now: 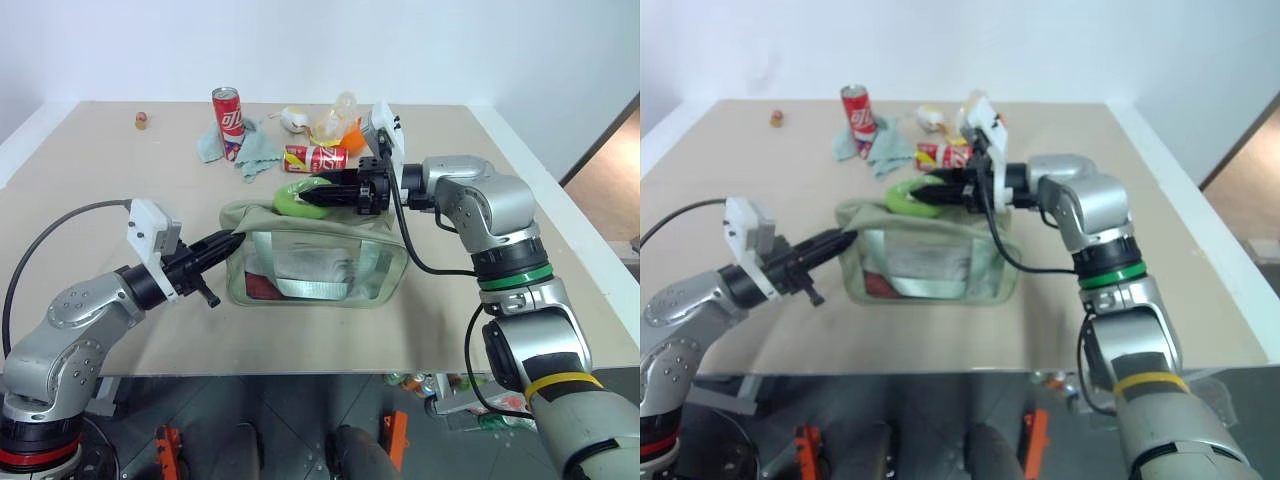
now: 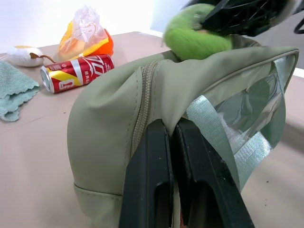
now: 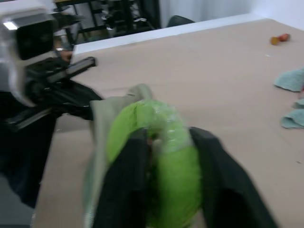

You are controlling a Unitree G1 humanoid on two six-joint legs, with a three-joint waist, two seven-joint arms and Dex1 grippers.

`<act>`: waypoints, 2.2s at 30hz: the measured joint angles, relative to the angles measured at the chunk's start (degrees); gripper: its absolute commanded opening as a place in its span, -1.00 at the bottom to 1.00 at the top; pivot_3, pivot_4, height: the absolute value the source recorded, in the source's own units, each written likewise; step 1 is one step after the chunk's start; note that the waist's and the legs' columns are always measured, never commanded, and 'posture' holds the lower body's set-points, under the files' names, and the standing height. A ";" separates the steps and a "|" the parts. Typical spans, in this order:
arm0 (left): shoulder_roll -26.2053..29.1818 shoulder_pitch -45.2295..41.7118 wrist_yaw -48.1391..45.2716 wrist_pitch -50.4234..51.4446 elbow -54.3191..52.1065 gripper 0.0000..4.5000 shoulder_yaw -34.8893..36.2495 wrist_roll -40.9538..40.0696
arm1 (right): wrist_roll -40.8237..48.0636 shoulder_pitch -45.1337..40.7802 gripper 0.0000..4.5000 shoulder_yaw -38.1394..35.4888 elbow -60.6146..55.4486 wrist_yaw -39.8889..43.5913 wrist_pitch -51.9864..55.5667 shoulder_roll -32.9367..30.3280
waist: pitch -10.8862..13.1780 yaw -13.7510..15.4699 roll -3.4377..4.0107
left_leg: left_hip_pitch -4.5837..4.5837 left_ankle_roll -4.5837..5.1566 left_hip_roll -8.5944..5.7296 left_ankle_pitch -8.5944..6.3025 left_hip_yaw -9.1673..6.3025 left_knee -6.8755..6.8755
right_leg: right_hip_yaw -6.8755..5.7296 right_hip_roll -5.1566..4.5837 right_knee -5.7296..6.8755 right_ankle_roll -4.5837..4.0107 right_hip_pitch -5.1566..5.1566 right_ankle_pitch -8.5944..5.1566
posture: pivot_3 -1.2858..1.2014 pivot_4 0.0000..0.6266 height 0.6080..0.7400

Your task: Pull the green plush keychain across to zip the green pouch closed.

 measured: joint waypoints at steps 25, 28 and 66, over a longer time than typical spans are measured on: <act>-5.48 -7.51 4.96 -1.03 5.24 -1.00 -3.60 5.09 | 0.92 4.68 -0.99 -13.07 -8.24 -3.76 -10.60 -10.16 | 0.03 0.44 0.04 | -0.04 0.00 0.00 0.00 -0.01 -0.01 | 0.02 0.04 -0.02 0.00 -0.05 0.00 | 0.03 -0.52 1.00; -6.41 -8.72 5.77 -1.90 6.31 -1.00 -3.85 6.81 | -0.63 5.66 -0.99 -14.39 -6.36 -4.69 -13.30 -12.73 | 0.03 0.35 0.04 | -0.04 0.00 0.02 0.00 0.00 -0.04 | 0.05 0.08 -0.02 -0.02 -0.08 -0.01 | 0.03 -0.52 1.00; -11.79 -7.59 10.11 -4.29 7.64 -0.23 -3.65 8.87 | -9.45 35.20 -0.24 -15.40 -5.70 -34.73 -27.43 4.53 | 0.04 -1.13 0.06 | 0.22 -0.07 0.06 0.20 0.20 -0.21 | 0.42 0.21 0.02 0.09 -0.02 0.25 | 0.03 -0.52 1.00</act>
